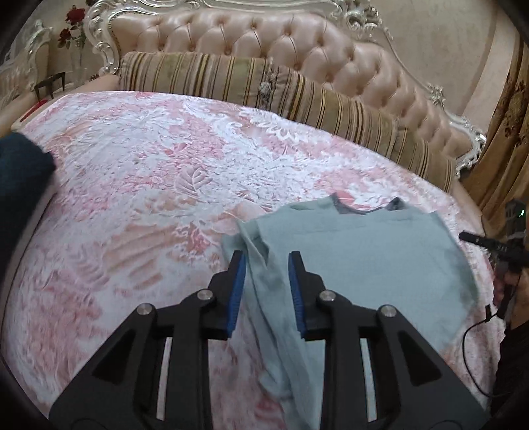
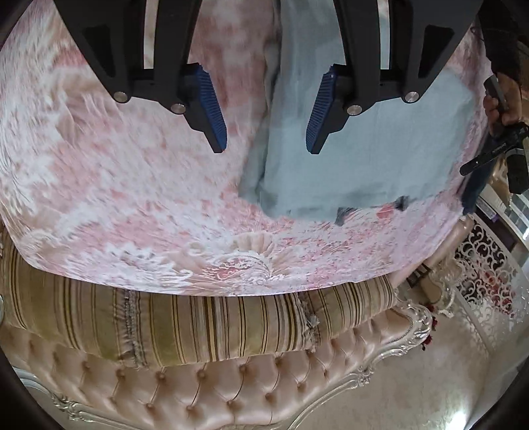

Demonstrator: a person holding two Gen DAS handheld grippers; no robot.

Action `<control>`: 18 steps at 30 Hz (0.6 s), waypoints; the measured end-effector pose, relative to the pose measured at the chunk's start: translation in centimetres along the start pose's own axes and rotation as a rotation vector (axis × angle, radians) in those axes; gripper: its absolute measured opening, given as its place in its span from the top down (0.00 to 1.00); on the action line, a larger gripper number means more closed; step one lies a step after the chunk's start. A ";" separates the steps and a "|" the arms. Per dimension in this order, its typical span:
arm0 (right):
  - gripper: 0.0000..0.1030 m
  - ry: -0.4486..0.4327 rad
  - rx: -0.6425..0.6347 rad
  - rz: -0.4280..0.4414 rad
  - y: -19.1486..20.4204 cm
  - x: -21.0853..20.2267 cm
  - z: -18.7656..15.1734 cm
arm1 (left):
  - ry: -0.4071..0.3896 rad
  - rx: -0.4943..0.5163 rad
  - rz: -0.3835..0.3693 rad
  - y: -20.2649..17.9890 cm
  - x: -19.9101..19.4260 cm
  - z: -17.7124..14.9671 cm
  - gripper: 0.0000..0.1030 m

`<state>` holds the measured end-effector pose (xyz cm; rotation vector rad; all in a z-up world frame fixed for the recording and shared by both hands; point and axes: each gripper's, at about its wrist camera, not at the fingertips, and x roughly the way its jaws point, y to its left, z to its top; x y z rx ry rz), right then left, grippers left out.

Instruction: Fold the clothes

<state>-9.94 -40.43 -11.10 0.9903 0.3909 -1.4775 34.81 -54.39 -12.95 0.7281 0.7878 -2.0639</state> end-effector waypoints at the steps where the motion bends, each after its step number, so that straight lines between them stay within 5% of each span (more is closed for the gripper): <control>1: 0.50 -0.005 0.005 0.000 0.0 0.4 0.2 | 0.015 0.002 -0.002 -0.1 0.7 0.0 0.71; 7: 0.50 -0.020 0.031 -0.003 -0.6 1.3 0.6 | 0.033 -0.001 0.006 0.2 2.3 -0.4 0.70; 10: 0.50 -0.019 0.035 -0.004 -0.8 1.3 0.7 | 0.014 -0.047 -0.022 0.9 2.2 0.0 0.93; 18: 0.50 -0.015 0.051 -0.001 -1.4 1.3 0.7 | -0.016 -0.049 -0.047 1.0 1.5 0.4 0.88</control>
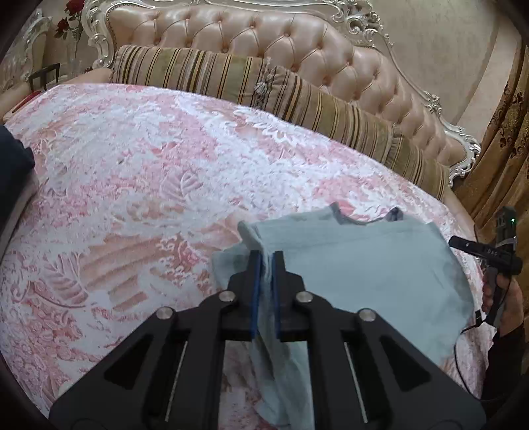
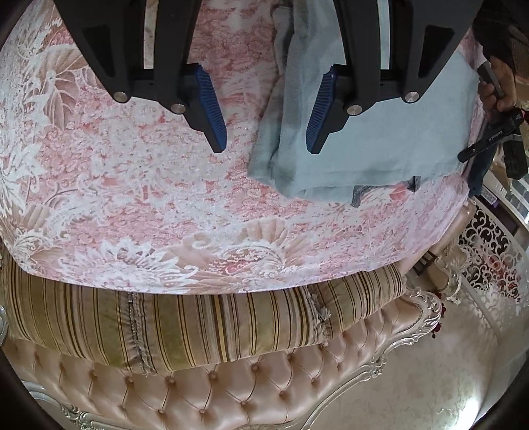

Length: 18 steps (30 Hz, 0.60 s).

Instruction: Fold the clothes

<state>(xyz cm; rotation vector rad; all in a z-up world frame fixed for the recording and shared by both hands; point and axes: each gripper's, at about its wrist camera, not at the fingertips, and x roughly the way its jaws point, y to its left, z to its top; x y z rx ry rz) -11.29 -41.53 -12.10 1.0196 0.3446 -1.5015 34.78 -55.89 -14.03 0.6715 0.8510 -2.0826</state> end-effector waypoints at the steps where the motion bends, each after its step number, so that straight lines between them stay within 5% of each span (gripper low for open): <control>1: 0.50 0.002 0.002 0.003 -0.1 0.1 0.0 | 0.001 -0.013 0.006 0.3 0.1 -0.1 0.81; 4: 0.50 0.008 0.010 0.017 -0.2 0.2 0.0 | -0.014 -0.019 0.017 0.4 0.0 -0.3 0.50; 8: 0.50 0.002 0.011 0.025 -0.3 0.3 0.0 | -0.016 -0.021 0.011 0.3 0.3 -0.1 0.47; 12: 0.50 -0.011 0.020 0.014 -0.4 0.2 0.1 | 0.008 -0.005 0.006 0.1 1.2 -0.4 0.66; 14: 0.50 -0.017 0.021 0.012 -0.6 0.1 0.2 | 0.015 0.019 0.015 -0.3 1.3 -0.4 0.90; 18: 0.50 -0.036 0.020 0.007 -0.7 -0.4 0.5 | -0.013 0.026 0.024 -0.5 0.6 -0.1 0.90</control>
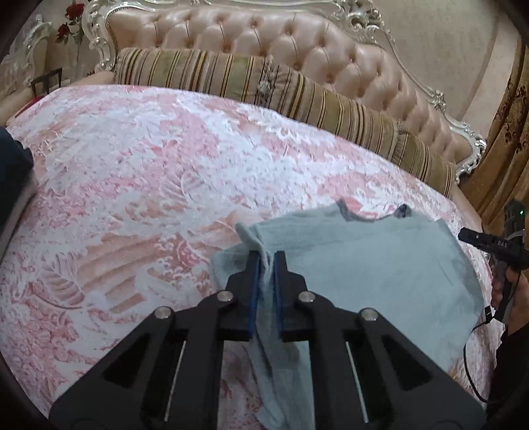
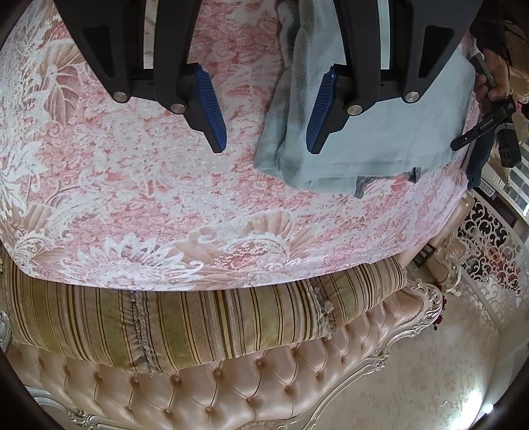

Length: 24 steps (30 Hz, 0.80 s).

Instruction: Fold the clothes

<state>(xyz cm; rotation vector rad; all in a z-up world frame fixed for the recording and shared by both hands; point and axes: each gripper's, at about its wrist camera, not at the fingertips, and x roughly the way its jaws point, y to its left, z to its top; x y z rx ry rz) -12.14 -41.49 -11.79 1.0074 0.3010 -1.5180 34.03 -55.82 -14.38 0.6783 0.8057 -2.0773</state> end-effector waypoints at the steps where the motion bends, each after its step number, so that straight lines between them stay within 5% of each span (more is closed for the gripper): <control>1: 0.50 -0.003 -0.006 0.004 0.1 0.0 0.0 | -0.003 0.003 -0.001 0.0 -0.1 0.0 0.90; 12: 0.45 0.046 -0.136 0.007 2.6 2.2 -0.5 | -0.001 -0.009 -0.004 0.1 0.2 -0.1 0.91; 15: 0.68 0.045 -0.160 0.027 3.1 2.4 -0.6 | -0.004 -0.011 -0.006 0.1 0.1 -0.1 0.91; 17: 0.92 0.053 -0.160 0.022 3.0 2.7 -0.6 | -0.006 -0.012 -0.005 0.1 0.1 -0.1 0.91; 24: 0.96 0.023 -0.168 0.035 3.3 1.7 0.2 | -0.031 -0.024 -0.008 0.4 -0.2 0.5 0.91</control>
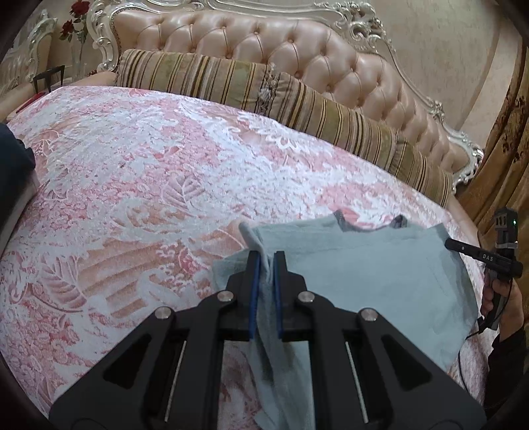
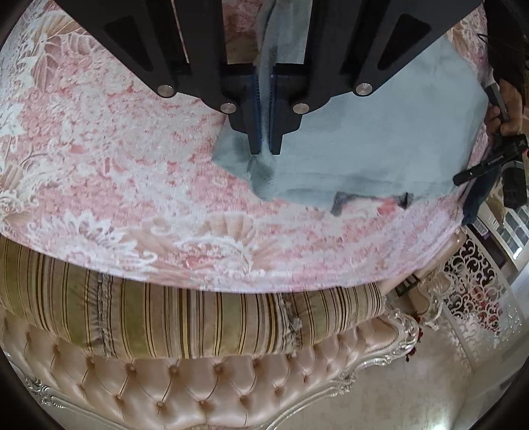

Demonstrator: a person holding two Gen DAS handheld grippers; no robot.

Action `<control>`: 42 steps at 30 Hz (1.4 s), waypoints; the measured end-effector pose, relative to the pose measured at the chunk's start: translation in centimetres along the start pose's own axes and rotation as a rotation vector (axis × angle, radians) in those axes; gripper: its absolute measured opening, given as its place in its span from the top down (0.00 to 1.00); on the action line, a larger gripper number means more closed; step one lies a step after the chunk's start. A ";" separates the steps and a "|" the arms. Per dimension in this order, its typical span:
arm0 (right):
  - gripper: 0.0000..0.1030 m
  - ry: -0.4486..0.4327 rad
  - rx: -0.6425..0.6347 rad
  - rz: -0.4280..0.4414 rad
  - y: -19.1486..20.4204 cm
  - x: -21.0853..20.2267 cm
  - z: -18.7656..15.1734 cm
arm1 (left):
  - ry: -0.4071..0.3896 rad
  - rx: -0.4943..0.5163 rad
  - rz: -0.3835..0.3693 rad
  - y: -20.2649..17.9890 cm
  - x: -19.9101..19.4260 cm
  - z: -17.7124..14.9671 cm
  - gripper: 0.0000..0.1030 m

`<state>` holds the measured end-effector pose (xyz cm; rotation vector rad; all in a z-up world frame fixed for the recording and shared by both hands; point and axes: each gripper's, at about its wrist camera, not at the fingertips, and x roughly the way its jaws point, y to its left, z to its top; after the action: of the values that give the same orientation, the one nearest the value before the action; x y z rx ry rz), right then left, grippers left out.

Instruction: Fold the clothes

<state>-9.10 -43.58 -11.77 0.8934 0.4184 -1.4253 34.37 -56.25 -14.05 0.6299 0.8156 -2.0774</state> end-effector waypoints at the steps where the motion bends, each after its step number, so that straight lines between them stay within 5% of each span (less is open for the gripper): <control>1: 0.96 -0.007 -0.004 0.000 0.1 -0.2 0.2 | -0.007 -0.002 0.001 0.1 -0.1 0.2 0.91; 12: 0.96 0.048 0.046 0.018 -1.4 1.8 -0.3 | -0.008 -0.080 -0.038 1.9 0.4 1.0 0.90; 14: 0.96 0.054 0.043 0.020 -1.4 1.9 -0.3 | -0.023 -0.117 -0.041 2.8 -0.2 1.1 0.72; 17: 0.95 0.055 0.039 0.019 -1.3 2.0 -0.3 | -0.016 -0.121 -0.055 3.1 -0.5 0.9 0.58; 21: 0.94 0.058 0.035 0.018 -1.3 2.1 -0.4 | 0.007 -0.049 -0.039 1.2 -0.3 0.5 0.52; 28: 0.93 0.059 0.035 0.016 -1.4 2.1 -0.3 | 0.060 0.020 0.040 -0.2 1.1 -0.1 0.57; 30: 0.93 0.057 0.030 0.014 -1.3 2.1 -0.4 | 0.066 0.026 0.045 -0.3 1.2 -0.2 0.71; 31: 0.93 0.053 0.021 0.008 -1.2 2.0 -0.4 | 0.070 0.034 0.033 -0.5 1.2 -0.3 0.92; 42: 0.96 -0.037 -0.019 -0.006 -0.2 -0.3 0.4 | 0.005 0.035 0.001 -0.6 -0.2 1.6 0.94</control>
<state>-9.41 -43.64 -11.41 0.8499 0.4069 -1.4390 33.78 -57.03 -12.69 0.6550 0.7827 -2.0939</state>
